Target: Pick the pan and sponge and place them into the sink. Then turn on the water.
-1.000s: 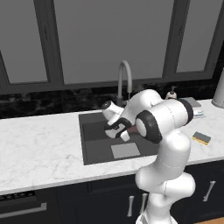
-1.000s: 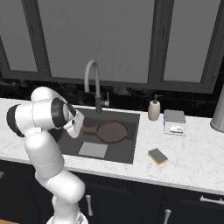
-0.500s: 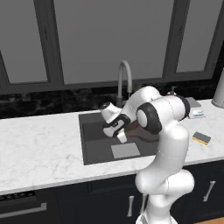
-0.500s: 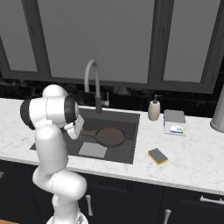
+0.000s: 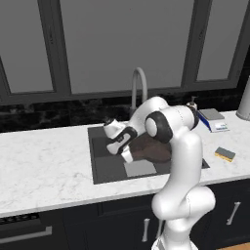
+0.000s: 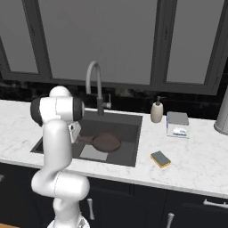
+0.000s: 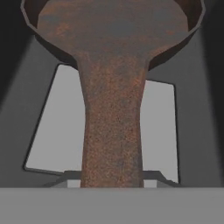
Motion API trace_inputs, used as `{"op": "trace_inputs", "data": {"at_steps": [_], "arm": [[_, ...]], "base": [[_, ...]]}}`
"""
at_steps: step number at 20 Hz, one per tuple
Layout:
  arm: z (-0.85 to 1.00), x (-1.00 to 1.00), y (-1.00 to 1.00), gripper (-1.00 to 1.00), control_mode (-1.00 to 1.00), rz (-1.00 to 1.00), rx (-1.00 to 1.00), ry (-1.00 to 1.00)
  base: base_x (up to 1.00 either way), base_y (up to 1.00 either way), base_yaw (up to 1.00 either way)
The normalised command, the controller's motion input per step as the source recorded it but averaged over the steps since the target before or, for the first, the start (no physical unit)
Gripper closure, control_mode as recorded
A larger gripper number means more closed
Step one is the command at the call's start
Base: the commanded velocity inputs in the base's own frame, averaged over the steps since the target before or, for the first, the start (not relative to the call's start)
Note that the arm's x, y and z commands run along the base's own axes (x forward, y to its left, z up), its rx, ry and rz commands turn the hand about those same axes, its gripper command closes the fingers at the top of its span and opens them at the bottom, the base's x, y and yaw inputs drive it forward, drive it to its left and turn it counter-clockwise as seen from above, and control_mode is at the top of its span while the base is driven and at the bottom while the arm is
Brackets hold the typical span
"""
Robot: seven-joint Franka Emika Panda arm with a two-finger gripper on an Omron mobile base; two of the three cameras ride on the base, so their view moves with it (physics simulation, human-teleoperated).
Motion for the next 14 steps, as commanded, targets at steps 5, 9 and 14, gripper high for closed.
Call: {"op": "trace_inputs", "data": {"at_steps": [5, 9, 14], "arm": [[-0.88, -0.03, 0.36, 1.0, -1.0, -0.24, -0.05, 0.0], [-0.83, 0.0, 0.57, 1.0, -1.0, -0.2, -0.08, 0.0], [-0.79, 0.0, 0.87, 1.0, -1.0, -0.14, -0.13, -0.07]], "base": [[0.0, 0.0, 0.0], [0.0, 0.0, 0.0], [0.0, 0.0, 0.0]]}}
